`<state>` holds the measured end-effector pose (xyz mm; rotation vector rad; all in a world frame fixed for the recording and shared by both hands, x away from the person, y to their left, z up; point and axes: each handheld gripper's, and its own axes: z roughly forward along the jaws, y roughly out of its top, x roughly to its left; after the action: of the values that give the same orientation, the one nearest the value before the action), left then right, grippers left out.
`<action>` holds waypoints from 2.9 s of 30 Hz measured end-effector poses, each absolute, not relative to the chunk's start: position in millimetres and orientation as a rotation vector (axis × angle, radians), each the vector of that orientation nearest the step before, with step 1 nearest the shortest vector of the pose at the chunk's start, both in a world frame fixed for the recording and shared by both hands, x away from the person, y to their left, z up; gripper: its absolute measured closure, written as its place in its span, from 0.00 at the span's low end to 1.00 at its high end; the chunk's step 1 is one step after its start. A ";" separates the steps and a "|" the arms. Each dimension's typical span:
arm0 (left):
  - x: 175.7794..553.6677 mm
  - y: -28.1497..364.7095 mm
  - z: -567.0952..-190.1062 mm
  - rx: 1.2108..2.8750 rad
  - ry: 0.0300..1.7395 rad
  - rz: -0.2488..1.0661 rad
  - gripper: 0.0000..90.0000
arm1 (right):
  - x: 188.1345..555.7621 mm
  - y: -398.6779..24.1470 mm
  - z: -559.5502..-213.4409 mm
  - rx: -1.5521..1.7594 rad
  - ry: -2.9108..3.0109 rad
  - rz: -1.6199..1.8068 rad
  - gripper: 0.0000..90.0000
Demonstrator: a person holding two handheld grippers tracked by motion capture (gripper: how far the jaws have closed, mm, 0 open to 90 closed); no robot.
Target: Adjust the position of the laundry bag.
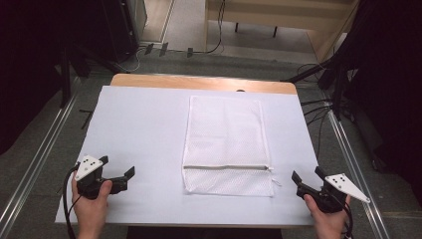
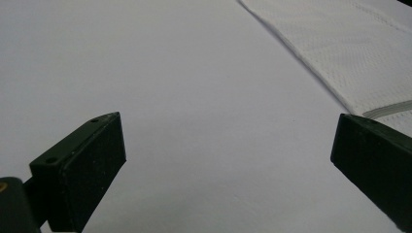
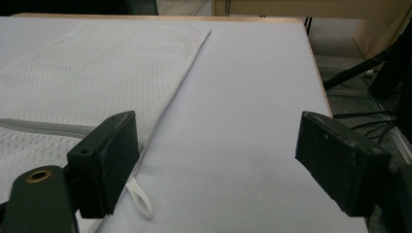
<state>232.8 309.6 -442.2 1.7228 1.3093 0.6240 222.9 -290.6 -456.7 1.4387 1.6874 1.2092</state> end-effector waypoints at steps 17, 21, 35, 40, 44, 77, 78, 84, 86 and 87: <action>262.7 229.0 -443.8 1.826 1.297 0.521 0.42 | 224.3 -278.8 -461.8 1.450 1.667 1.206 0.25; 286.9 202.4 -446.4 1.868 1.300 0.466 0.47 | 226.6 -275.0 -461.9 1.484 1.663 1.191 0.31; 360.6 167.0 -457.0 1.865 1.538 0.177 0.55 | 226.1 -265.4 -460.3 1.477 1.678 1.165 0.39; 367.1 165.8 -454.1 1.889 1.553 0.114 0.59 | 225.3 -266.8 -460.2 1.477 1.665 1.194 0.39; 367.2 161.6 -452.9 1.937 1.523 0.048 0.60 | 225.3 -266.9 -460.3 1.485 1.662 1.203 0.40; 370.3 171.7 -453.9 1.997 1.435 -0.140 1.00 | 224.1 -265.6 -462.2 1.476 1.668 1.226 0.42; 368.2 173.2 -453.6 1.986 1.432 -0.150 1.00 | 223.7 -265.7 -461.9 1.472 1.663 1.227 0.42; 353.8 190.7 -453.5 1.991 1.402 -0.191 1.00 | 221.9 -264.7 -460.4 1.455 1.664 1.244 0.42; 350.0 197.8 -452.7 1.980 1.403 -0.200 1.00 | 222.1 -263.7 -460.6 1.456 1.665 1.247 0.42; 347.5 203.3 -451.7 1.980 1.402 -0.202 1.00 | 222.1 -263.2 -460.6 1.456 1.667 1.248 0.42</action>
<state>347.5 203.3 -451.7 1.9799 1.4025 -0.2015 222.1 -263.2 -460.6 1.4557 1.6671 1.2482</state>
